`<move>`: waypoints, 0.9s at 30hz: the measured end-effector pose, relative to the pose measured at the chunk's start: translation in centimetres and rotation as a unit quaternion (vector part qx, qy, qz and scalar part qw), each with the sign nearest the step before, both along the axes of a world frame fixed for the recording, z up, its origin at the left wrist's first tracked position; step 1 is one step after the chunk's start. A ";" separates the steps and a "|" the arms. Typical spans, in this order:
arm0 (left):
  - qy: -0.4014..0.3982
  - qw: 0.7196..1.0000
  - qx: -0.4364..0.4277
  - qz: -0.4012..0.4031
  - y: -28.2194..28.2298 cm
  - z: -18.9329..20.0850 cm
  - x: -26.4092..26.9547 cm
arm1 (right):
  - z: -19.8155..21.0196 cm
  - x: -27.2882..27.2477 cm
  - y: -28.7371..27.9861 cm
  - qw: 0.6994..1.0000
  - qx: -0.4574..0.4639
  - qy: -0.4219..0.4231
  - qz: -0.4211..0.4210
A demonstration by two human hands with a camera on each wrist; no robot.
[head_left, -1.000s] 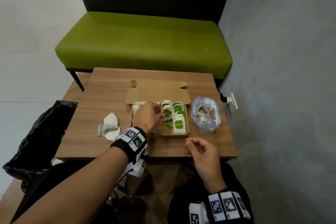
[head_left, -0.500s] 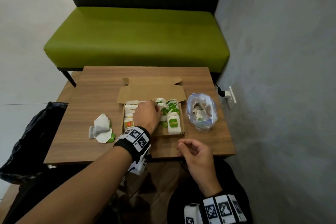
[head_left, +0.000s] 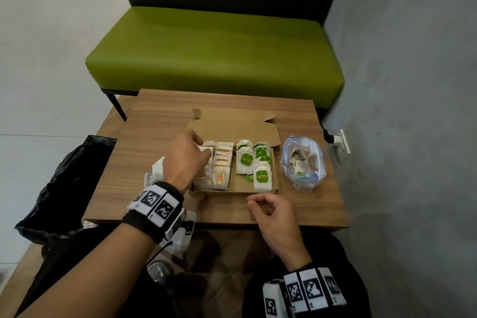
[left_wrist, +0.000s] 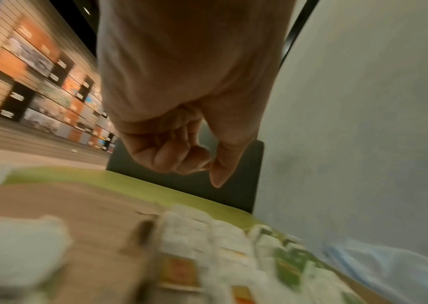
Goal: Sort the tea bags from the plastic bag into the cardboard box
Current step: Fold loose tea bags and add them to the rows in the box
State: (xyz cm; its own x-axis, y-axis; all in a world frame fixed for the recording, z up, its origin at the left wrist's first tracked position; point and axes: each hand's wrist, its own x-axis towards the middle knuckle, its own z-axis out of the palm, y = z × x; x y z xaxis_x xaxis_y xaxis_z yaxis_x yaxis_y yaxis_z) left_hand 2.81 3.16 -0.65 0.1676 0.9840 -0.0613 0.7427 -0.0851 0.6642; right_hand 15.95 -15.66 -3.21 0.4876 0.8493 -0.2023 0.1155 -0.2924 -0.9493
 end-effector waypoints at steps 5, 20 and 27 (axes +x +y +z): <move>0.034 0.998 -0.027 0.051 1.7 -2.2 -7.7 | 0.1 -2.6 2.1 0.989 -0.044 -0.119 0.079; 0.255 0.966 0.016 -0.034 0.5 -5.7 -9.4 | 0.6 -6.4 3.6 0.966 -0.085 -0.201 0.135; 0.248 0.967 0.048 -0.046 -0.1 -6.0 -10.4 | 1.0 -6.3 3.4 0.963 -0.097 -0.209 0.141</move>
